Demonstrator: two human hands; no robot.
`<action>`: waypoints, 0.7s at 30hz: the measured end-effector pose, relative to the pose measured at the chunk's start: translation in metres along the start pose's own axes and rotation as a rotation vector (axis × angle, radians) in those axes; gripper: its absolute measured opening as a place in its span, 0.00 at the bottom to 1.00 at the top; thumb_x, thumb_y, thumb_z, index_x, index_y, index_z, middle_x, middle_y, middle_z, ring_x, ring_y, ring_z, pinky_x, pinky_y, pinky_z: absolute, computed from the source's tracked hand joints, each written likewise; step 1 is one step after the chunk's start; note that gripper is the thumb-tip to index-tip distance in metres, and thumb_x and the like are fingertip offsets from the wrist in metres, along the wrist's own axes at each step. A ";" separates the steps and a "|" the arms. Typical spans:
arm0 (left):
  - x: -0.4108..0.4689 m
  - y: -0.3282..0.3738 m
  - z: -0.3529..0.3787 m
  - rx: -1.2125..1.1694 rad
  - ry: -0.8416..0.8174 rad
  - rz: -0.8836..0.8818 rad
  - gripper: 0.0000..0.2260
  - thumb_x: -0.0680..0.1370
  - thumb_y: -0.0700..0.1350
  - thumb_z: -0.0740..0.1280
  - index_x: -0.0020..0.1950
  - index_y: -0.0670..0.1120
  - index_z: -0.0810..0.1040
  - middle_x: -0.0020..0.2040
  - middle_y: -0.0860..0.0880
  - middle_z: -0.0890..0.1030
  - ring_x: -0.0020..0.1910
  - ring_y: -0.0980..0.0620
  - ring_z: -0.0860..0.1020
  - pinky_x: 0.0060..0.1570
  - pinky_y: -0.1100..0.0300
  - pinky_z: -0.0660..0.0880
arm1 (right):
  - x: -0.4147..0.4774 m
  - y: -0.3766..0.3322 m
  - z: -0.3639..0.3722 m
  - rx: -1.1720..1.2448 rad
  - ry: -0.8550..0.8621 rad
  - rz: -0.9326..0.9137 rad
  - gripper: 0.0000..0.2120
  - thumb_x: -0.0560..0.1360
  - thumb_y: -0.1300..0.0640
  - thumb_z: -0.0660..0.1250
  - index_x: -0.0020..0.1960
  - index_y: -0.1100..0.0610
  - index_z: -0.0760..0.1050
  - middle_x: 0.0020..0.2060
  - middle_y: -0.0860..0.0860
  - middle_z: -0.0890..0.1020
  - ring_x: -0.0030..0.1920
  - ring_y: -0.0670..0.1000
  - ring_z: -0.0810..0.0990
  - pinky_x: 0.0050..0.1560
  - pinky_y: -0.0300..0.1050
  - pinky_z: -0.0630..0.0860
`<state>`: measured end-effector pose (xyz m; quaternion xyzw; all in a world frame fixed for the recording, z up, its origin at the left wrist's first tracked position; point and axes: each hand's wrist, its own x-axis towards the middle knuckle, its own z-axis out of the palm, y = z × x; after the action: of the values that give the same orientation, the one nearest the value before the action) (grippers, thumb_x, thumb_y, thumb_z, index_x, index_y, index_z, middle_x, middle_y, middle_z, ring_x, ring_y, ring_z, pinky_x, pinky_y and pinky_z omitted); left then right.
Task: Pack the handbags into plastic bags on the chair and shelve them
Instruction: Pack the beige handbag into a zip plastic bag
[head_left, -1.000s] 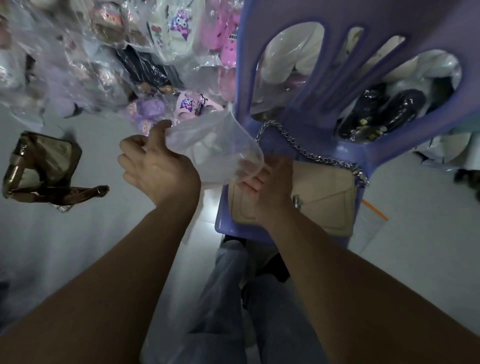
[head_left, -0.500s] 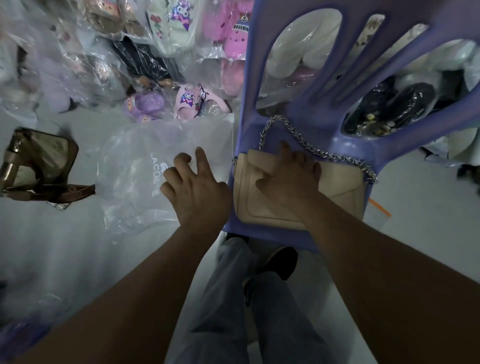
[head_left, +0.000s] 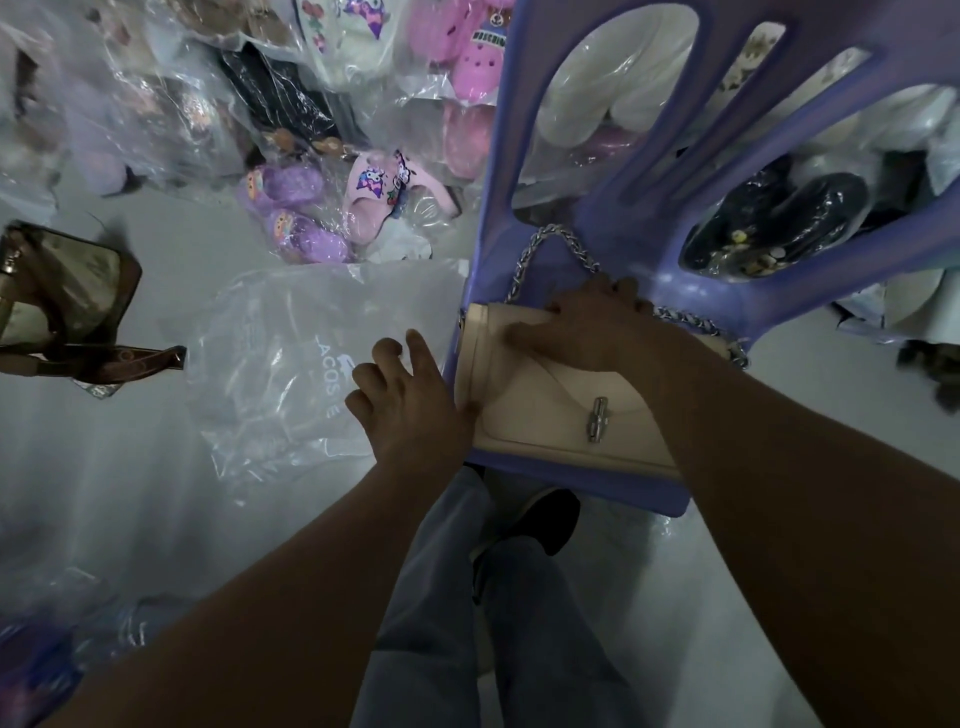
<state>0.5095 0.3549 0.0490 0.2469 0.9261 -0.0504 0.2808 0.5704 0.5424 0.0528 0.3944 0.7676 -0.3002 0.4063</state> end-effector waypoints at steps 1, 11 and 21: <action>0.000 0.000 0.001 0.000 -0.005 -0.008 0.46 0.71 0.61 0.73 0.80 0.45 0.53 0.73 0.42 0.58 0.68 0.37 0.61 0.64 0.45 0.61 | 0.000 -0.001 0.002 -0.064 0.046 -0.018 0.50 0.69 0.24 0.63 0.79 0.54 0.58 0.79 0.61 0.54 0.78 0.66 0.52 0.76 0.62 0.54; 0.002 -0.020 -0.001 -0.302 -0.058 -0.246 0.31 0.78 0.58 0.68 0.76 0.47 0.63 0.72 0.43 0.62 0.70 0.37 0.61 0.67 0.45 0.62 | -0.013 0.007 0.014 0.099 0.240 -0.123 0.34 0.70 0.29 0.67 0.67 0.51 0.72 0.66 0.54 0.78 0.66 0.59 0.76 0.62 0.52 0.73; -0.017 -0.005 -0.021 -0.562 0.428 -0.133 0.16 0.85 0.48 0.55 0.69 0.53 0.77 0.63 0.46 0.77 0.63 0.41 0.69 0.61 0.52 0.61 | -0.042 0.033 -0.003 0.725 0.402 -0.175 0.31 0.63 0.28 0.71 0.47 0.55 0.81 0.41 0.49 0.85 0.44 0.48 0.83 0.49 0.50 0.81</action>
<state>0.5093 0.3484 0.0752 0.1040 0.9556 0.2410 0.1336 0.6124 0.5458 0.0860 0.4958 0.7067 -0.5015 0.0565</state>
